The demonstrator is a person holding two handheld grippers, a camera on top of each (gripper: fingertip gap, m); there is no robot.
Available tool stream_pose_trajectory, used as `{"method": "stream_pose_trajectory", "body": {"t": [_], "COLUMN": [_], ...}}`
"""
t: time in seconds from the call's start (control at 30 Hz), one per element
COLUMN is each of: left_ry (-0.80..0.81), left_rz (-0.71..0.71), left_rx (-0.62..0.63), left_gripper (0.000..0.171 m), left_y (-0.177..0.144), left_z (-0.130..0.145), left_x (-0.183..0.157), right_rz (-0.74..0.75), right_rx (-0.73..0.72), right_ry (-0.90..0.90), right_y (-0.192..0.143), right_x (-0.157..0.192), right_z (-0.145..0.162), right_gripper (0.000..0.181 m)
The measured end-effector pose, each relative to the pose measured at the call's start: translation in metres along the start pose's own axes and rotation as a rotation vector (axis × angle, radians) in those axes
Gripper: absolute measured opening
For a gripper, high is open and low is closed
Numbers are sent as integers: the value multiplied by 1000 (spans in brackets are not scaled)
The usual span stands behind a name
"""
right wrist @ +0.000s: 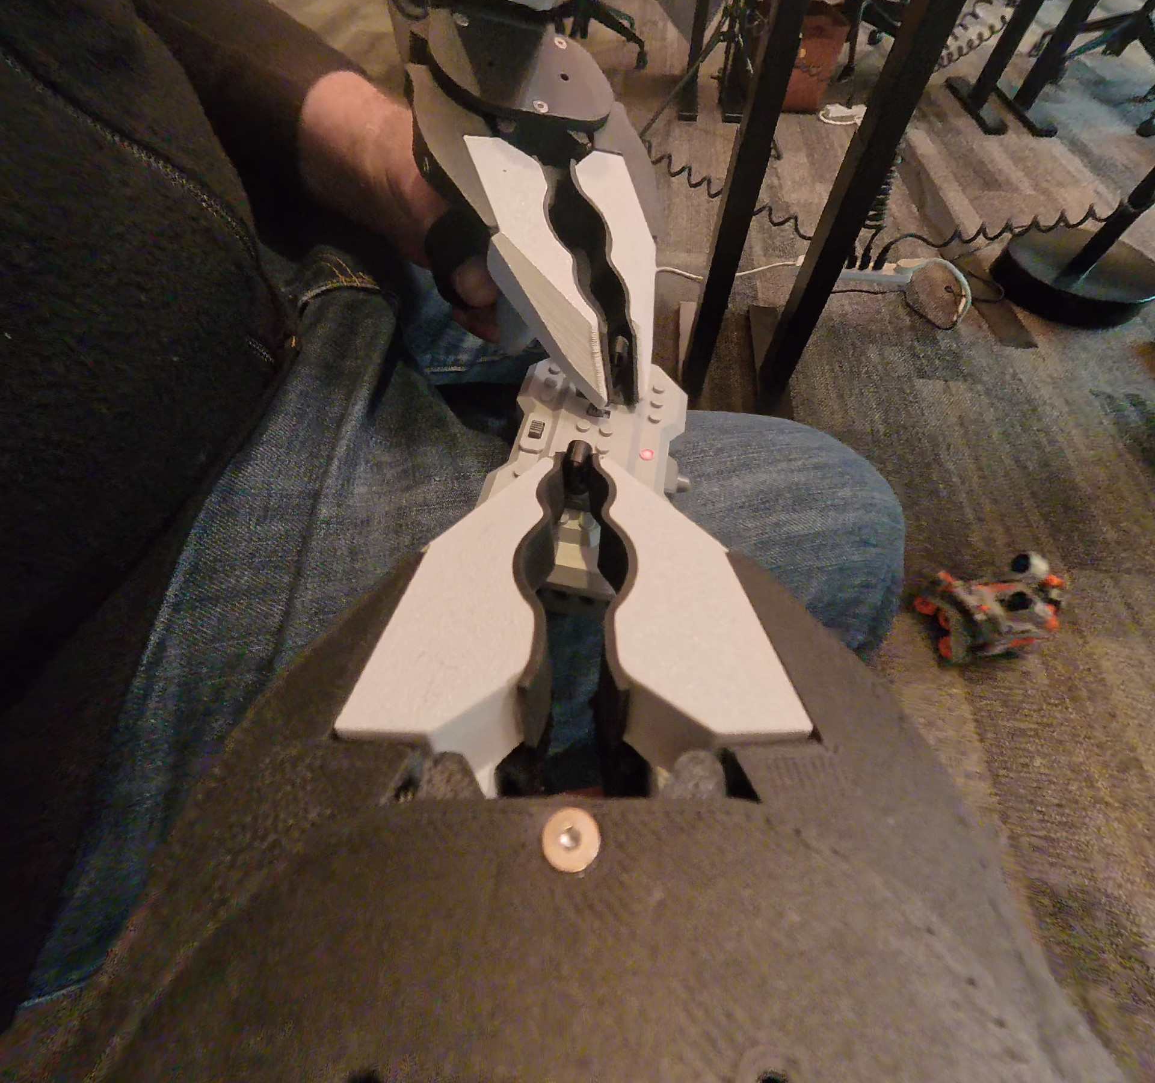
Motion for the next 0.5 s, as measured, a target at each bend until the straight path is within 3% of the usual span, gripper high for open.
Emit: {"method": "stream_pose_trajectory", "body": {"t": [0.1,0.5], "left_ry": [65,226], "left_rz": [23,11], "left_rx": [-3,67], "left_gripper": [8,6], "left_y": [1,1], "left_z": [-2,4], "left_x": [-8,-14], "right_rz": [-32,-69], "right_rx": [1,8], "right_ry": [136,297], "right_y": [-1,2], "right_x": [-5,-11], "right_z": [2,6], "right_gripper": [5,5]}}
Point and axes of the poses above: each gripper's, where its closed fingertips meet, y out along the fingers, z out of its underside, x = y × z across the jaws, the point moved 1 cm from there along -y, back along the fingers, and after that the axes turned 15 degrees about z, right-handed, at the moved point
